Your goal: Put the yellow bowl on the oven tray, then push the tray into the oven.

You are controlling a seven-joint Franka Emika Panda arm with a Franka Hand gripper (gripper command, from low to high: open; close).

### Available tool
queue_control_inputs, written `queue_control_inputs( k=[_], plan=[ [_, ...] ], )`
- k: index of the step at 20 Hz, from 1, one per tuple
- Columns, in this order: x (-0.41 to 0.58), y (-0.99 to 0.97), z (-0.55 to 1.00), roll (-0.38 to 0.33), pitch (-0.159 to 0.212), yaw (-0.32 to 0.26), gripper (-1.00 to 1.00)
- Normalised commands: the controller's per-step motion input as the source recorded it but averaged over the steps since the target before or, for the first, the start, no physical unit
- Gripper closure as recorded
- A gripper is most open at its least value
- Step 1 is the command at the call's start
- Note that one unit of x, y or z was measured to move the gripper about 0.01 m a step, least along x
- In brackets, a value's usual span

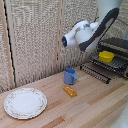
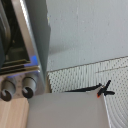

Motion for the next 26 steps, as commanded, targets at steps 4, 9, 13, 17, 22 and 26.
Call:
queue_control_inputs(
  k=[4,9,13,17,22,26],
  plan=[
    [0.111,-0.32,-0.49,0.006,0.004,0.027,-1.00],
    [-0.094,-0.07,-0.25,0.021,0.049,-0.071,-1.00],
    [-0.074,-0.16,-0.03,0.189,0.021,-0.067,-1.00],
    [0.000,-0.35,0.00,0.348,0.001,-0.039,-1.00],
    [0.000,-0.45,0.08,0.341,0.000,-0.001,-1.00],
    [0.000,-0.44,0.03,0.145,0.015,0.000,-1.00]
  ],
)
